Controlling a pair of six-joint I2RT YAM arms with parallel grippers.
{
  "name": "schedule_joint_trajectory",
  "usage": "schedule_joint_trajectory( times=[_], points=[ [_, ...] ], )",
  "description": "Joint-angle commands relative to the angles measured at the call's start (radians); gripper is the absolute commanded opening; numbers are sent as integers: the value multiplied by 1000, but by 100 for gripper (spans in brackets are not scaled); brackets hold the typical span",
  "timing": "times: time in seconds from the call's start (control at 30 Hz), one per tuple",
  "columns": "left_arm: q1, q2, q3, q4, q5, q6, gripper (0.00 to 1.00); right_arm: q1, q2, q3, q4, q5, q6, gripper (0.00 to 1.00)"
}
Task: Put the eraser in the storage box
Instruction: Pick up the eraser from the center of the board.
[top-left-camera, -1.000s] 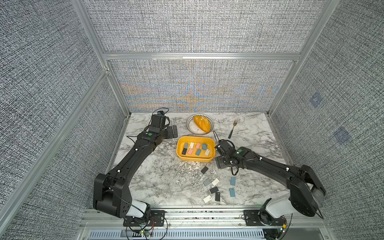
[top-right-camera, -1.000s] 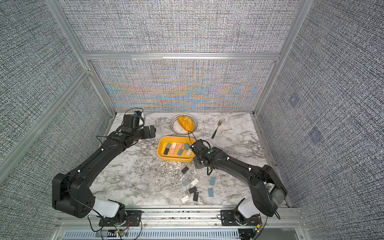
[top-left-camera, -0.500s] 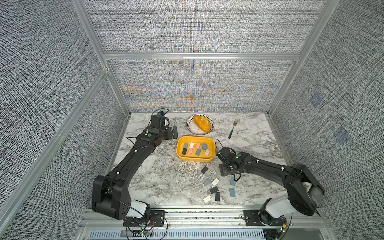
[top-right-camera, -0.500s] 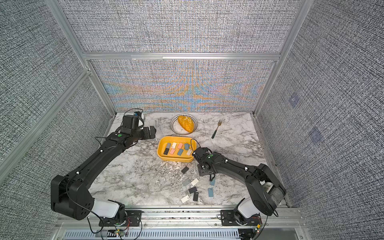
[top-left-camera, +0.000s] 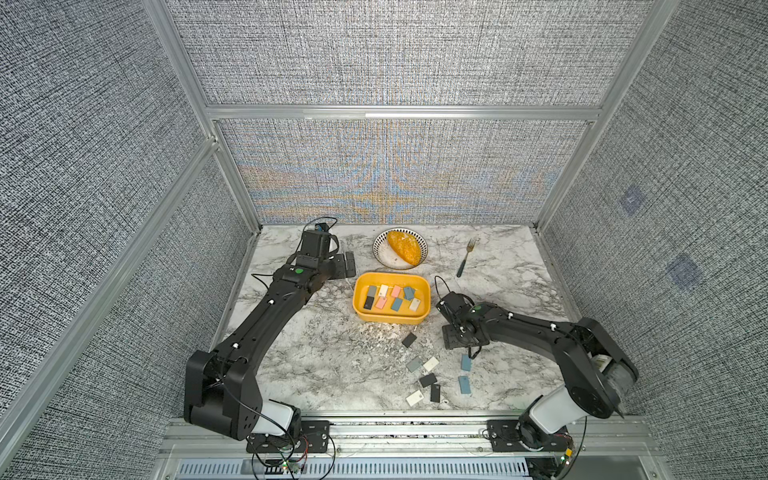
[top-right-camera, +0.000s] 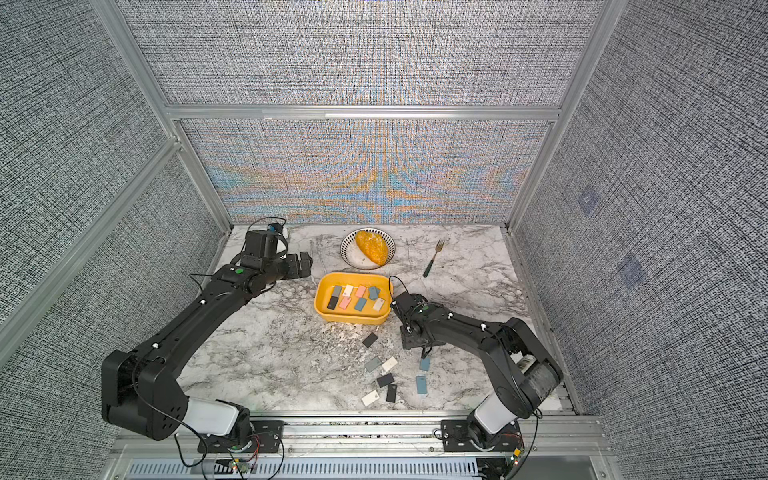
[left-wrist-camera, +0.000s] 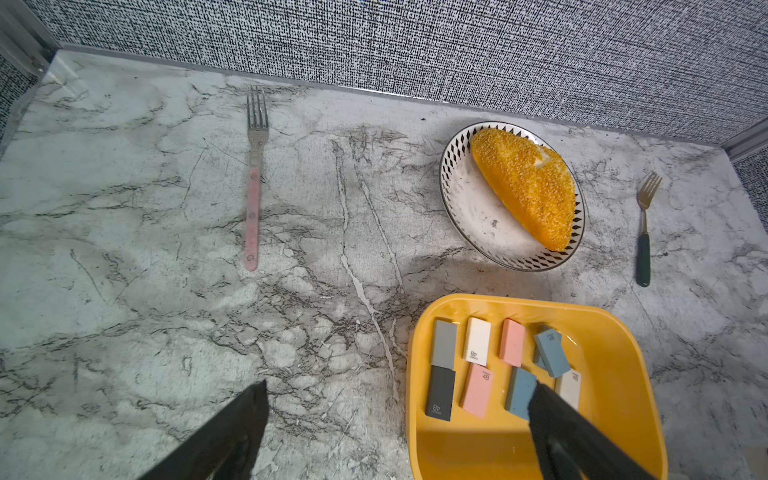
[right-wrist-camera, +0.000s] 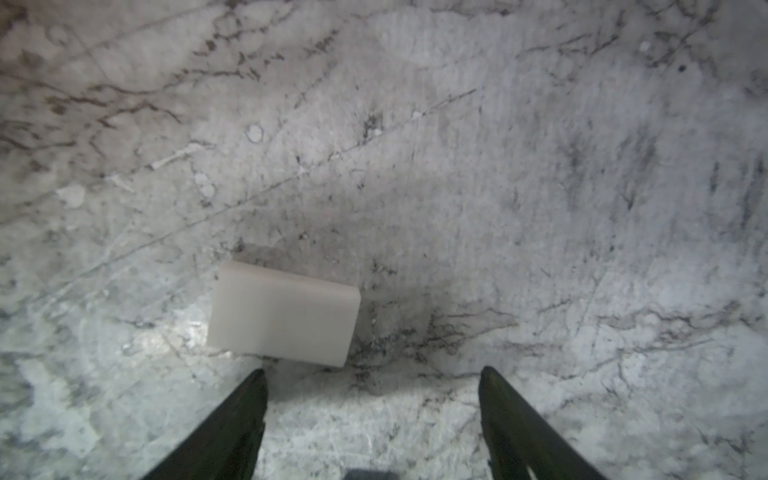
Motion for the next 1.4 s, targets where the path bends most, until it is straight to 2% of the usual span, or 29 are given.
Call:
schedule_joint_trajectory(
  times=[0.0,0.37,0.63,0.8,1.13,1.37],
  points=[
    [0,3,-3,12,5,4,100,-6,12,8,34,-5,-19,81],
    [0,15,1,12,18,4,100,-32,43,9,76,-18,-53,80],
    [1,15,4,8,19,6,100,-34,54,8,113,-67,-89,75],
    [0,11,0,11,19,1,100,-33,56,5,115,-88,-99,68],
    [1,8,0,10,19,3,100,-42,61,-7,120,-114,-115,41],
    [0,9,0,10,21,2,100,-50,46,-18,116,-117,-120,31]
  ],
)
